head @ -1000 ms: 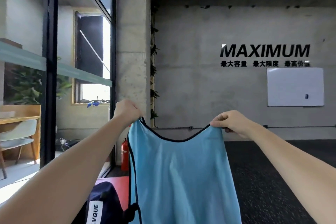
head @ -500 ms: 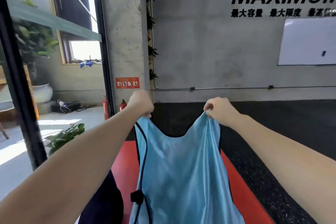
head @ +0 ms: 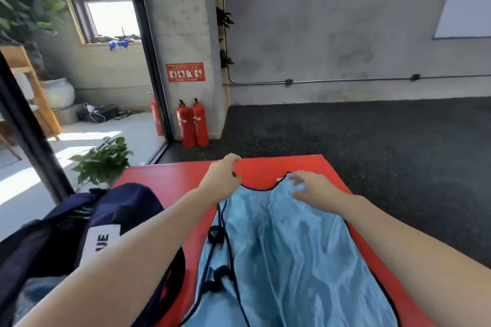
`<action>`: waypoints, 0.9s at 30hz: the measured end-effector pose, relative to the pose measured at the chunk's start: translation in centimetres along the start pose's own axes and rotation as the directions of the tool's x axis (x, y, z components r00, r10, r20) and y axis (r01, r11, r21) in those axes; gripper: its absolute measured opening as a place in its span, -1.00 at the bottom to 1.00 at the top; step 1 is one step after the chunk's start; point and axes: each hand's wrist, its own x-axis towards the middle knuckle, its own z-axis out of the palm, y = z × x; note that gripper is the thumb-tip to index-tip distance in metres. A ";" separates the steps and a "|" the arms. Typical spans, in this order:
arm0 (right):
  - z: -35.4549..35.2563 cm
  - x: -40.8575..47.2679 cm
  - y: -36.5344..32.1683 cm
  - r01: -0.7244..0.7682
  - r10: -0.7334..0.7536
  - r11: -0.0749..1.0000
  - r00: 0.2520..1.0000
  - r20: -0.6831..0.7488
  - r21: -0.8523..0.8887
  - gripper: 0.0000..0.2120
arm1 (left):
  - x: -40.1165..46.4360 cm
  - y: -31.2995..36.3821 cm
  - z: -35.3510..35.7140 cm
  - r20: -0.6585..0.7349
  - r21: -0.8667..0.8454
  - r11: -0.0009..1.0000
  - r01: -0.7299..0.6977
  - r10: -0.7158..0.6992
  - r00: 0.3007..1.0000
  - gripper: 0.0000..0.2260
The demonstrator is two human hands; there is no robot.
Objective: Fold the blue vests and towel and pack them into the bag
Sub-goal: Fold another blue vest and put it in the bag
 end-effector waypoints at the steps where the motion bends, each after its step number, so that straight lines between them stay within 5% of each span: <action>1: 1.6 -1.7 0.4 -0.014 0.013 1.000 0.999 0.045 0.023 -0.61 | -2.1 -0.8 1.0 0.052 -0.007 1.000 0.002 -0.002 0.999 -0.59; 5: 7.5 -8.8 1.5 -0.064 0.041 0.990 0.984 0.176 0.123 -0.69 | -11.5 -2.8 4.7 0.276 0.013 1.000 -0.025 0.020 0.961 -0.65; 13: 12.0 -19.2 0.6 -0.041 0.027 0.985 0.996 0.090 0.165 -0.86 | -23.5 -4.3 9.2 0.309 -0.038 0.991 -0.129 0.134 0.942 -0.67; 17: 11.2 -21.1 -1.4 0.001 -0.018 0.996 0.981 0.195 0.086 -0.78 | -24.8 -5.3 10.1 0.400 0.102 0.940 -0.327 0.262 0.878 -0.54; 22: 11.6 -22.3 -2.3 0.068 -0.064 0.998 0.934 0.352 0.002 -0.56 | -25.6 -5.2 10.7 0.305 0.148 0.903 -0.402 0.345 0.888 -0.83; 27: 11.8 -22.3 -1.1 0.081 -0.071 0.997 0.936 0.345 -0.014 -0.53 | -25.4 -4.0 10.3 0.108 0.009 0.967 -0.253 0.251 0.962 -0.90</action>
